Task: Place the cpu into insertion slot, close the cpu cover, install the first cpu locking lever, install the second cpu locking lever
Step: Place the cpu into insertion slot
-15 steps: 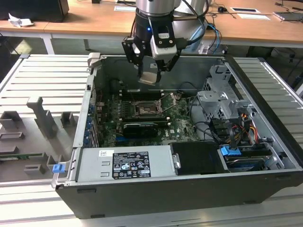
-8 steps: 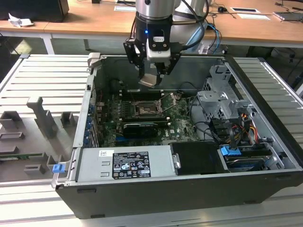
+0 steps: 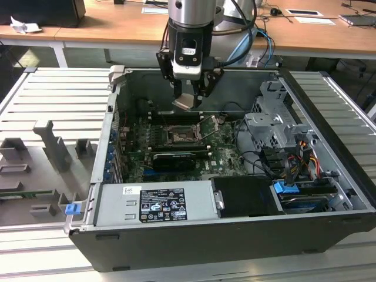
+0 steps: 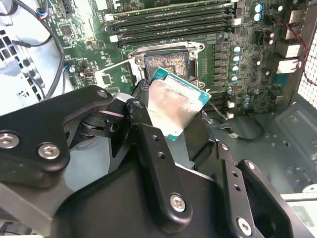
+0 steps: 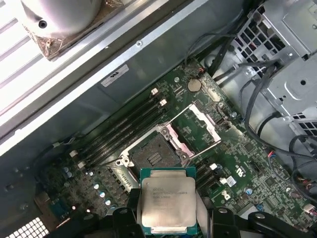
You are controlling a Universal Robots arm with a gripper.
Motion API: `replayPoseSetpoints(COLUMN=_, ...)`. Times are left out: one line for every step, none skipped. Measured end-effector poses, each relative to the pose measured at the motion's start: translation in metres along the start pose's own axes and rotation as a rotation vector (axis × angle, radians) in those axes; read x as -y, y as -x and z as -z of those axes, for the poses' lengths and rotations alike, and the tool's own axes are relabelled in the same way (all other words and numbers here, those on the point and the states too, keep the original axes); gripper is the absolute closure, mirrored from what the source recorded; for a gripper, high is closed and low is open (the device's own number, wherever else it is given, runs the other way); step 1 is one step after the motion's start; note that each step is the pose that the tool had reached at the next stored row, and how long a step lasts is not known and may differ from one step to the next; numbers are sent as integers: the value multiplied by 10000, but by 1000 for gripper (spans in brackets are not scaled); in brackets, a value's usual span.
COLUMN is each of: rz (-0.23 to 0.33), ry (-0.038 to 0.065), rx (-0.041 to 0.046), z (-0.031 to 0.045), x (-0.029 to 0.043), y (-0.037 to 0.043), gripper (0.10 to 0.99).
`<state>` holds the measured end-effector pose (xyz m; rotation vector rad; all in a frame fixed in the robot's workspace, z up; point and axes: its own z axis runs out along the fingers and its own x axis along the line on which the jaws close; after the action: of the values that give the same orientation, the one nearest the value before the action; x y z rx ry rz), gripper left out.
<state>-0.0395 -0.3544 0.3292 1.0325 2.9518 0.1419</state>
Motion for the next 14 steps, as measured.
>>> replayPoseSetpoints(rz=-112, ry=3, rx=10, z=-8, x=1, y=0, gripper=557)
replayPoseSetpoints(rz=-206, ry=4, rx=18, z=-16, x=2, y=0, gripper=557)
replayPoseSetpoints(rz=-276, ry=6, rx=24, z=-24, x=3, y=0, gripper=557)
replayPoseSetpoints(rz=-315, ry=6, rx=28, z=-28, x=3, y=0, gripper=557)
replayPoseSetpoints(rz=-347, ry=6, rx=31, z=-30, x=4, y=-1, gripper=557)
replayPoseSetpoints(rz=-427, ry=9, rx=38, z=-35, x=4, y=-1, gripper=557)
replayPoseSetpoints(rz=-495, ry=10, rx=45, z=-38, x=4, y=-1, gripper=557)
replayPoseSetpoints(rz=-662, ry=13, rx=60, z=-43, x=5, y=-1, gripper=557)
replayPoseSetpoints(rz=-1022, ry=20, rx=92, z=-54, x=6, y=0, gripper=557)
replayPoseSetpoints(rz=-1362, ry=28, rx=122, z=-65, x=7, y=0, gripper=557)
replayPoseSetpoints(rz=-1720, ry=34, rx=154, z=-81, x=8, y=0, gripper=557)
replayPoseSetpoints(rz=-1948, ry=38, rx=174, z=-93, x=9, y=0, gripper=557)
replayPoseSetpoints(rz=-2116, ry=41, rx=190, z=-102, x=10, y=1, gripper=557)
replayPoseSetpoints(rz=-2348, ry=46, rx=210, z=-115, x=11, y=1, gripper=557)
